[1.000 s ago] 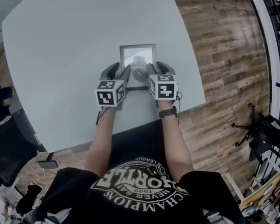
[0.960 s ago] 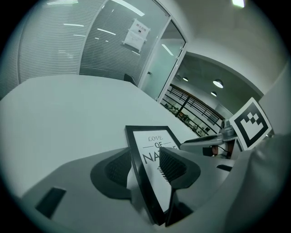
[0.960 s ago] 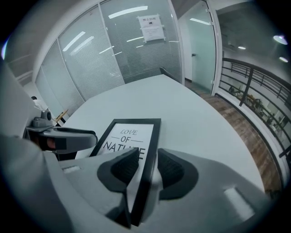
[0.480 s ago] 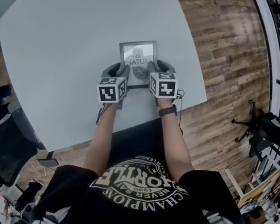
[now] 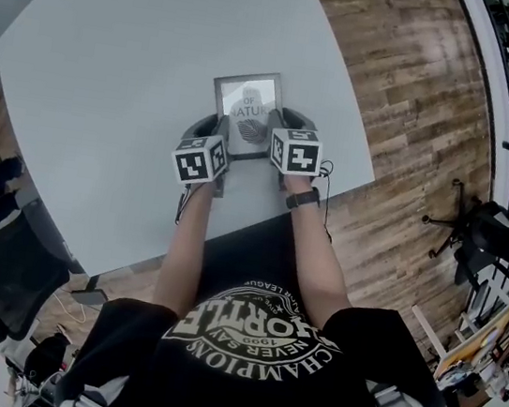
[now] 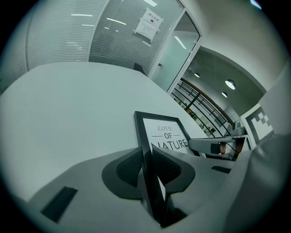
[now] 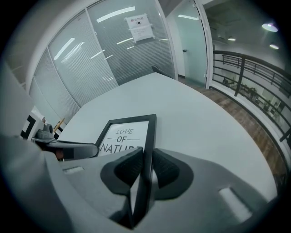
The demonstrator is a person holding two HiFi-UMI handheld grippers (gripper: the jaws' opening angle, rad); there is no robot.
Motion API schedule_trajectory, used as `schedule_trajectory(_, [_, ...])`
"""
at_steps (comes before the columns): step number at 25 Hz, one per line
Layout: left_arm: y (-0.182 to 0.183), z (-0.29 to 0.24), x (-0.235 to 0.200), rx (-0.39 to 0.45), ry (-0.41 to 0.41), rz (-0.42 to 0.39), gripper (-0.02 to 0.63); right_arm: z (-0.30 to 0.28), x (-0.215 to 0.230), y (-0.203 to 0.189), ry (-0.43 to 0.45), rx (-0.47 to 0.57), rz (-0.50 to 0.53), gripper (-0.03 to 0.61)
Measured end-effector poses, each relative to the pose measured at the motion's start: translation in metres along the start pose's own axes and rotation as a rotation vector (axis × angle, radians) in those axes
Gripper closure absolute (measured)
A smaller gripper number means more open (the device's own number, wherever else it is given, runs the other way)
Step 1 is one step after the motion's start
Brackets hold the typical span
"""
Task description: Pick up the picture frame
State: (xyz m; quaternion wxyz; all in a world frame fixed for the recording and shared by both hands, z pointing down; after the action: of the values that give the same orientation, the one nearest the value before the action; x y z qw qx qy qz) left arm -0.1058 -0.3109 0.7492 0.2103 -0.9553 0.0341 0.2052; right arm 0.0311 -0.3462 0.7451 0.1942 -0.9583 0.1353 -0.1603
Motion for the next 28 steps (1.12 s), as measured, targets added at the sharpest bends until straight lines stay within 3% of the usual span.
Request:
schedule_trajectory(11, [-0.027, 0.022, -0.004, -0.004, -0.002, 0.054, 0.543, 0.014, -0.018, -0.025, 0.003, -0.011, 0.008, 0.512])
schedule_trajectory(28, [-0.041, 0.110, -0.005, 0.114, 0.030, 0.021, 0.543, 0.070, -0.075, -0.037, 0.042, 0.101, 0.049, 0.512])
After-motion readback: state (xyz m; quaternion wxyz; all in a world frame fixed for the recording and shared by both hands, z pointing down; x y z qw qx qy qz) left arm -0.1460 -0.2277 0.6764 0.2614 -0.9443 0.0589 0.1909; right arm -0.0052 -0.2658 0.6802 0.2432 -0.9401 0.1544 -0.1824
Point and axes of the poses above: the fingertips, and each gripper's own axes: z backward along the fingers, x to its right, y out of its top, the point moved 1 cm from there along z, backward along the fingers, and after that the axes turned 8 degrees about -x, right-handed, at the moved point
